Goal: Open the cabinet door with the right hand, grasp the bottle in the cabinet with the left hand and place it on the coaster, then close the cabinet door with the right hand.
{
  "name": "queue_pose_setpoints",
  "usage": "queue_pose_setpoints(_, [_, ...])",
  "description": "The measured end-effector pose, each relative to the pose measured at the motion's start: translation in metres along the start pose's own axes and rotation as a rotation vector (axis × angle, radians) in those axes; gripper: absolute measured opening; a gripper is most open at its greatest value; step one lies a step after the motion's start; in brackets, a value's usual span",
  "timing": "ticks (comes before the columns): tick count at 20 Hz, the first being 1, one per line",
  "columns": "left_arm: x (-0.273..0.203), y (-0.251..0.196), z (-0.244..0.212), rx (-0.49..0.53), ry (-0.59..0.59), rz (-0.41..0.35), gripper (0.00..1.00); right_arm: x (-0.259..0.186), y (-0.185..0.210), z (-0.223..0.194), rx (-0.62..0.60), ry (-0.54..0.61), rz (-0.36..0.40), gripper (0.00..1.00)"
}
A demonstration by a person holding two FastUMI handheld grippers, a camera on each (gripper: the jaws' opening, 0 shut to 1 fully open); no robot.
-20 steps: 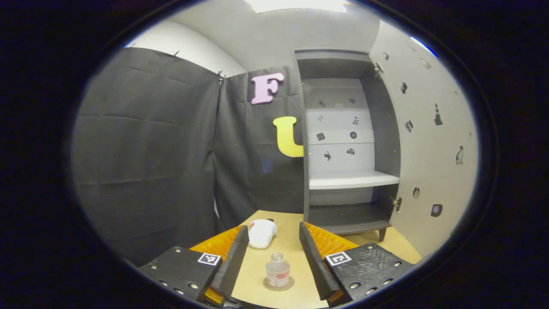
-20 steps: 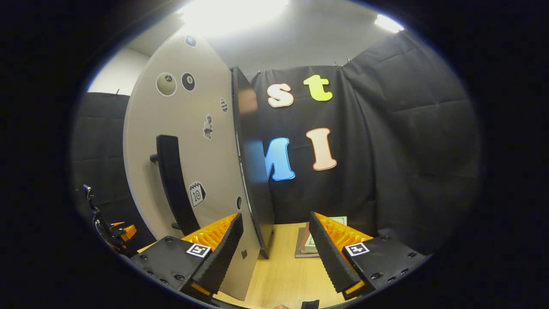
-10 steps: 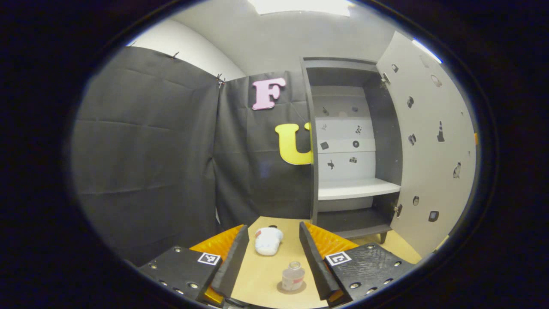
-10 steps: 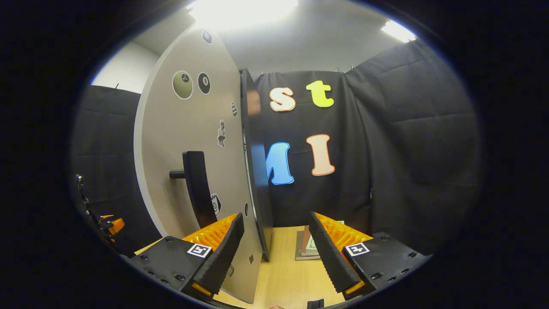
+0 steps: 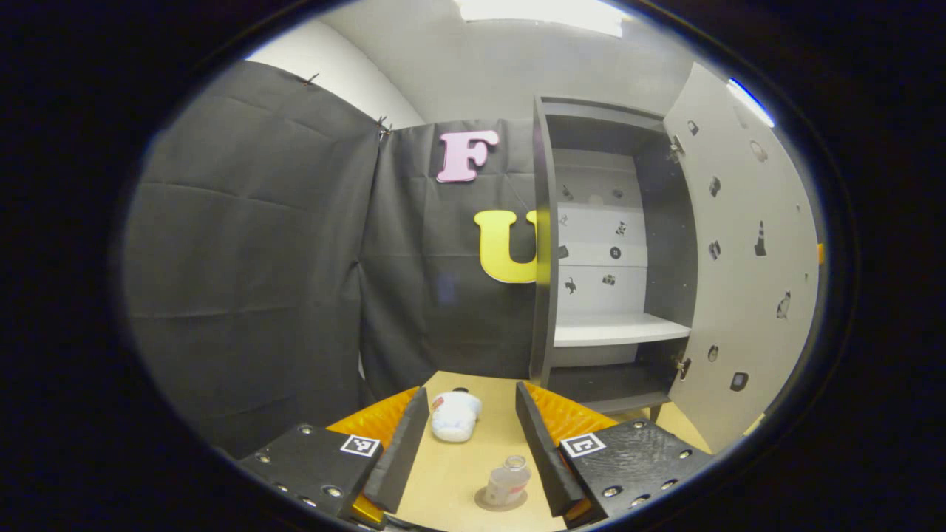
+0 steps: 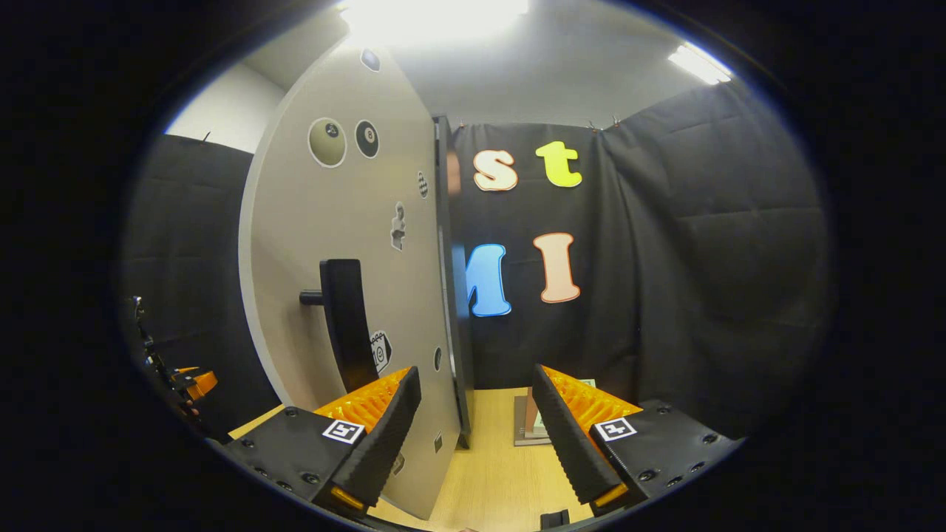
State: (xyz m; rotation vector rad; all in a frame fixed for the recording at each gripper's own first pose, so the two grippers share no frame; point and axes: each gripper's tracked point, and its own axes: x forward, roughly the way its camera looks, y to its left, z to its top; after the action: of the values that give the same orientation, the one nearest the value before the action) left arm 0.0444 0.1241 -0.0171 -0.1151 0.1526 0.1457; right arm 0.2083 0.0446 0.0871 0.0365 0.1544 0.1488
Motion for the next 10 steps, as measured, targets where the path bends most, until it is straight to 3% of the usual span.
queue_pose_setpoints(10, [0.001,0.044,-0.011,-0.01,0.015,0.017,0.73,0.011,0.056,-0.004,-0.007,0.024,0.063,0.97])
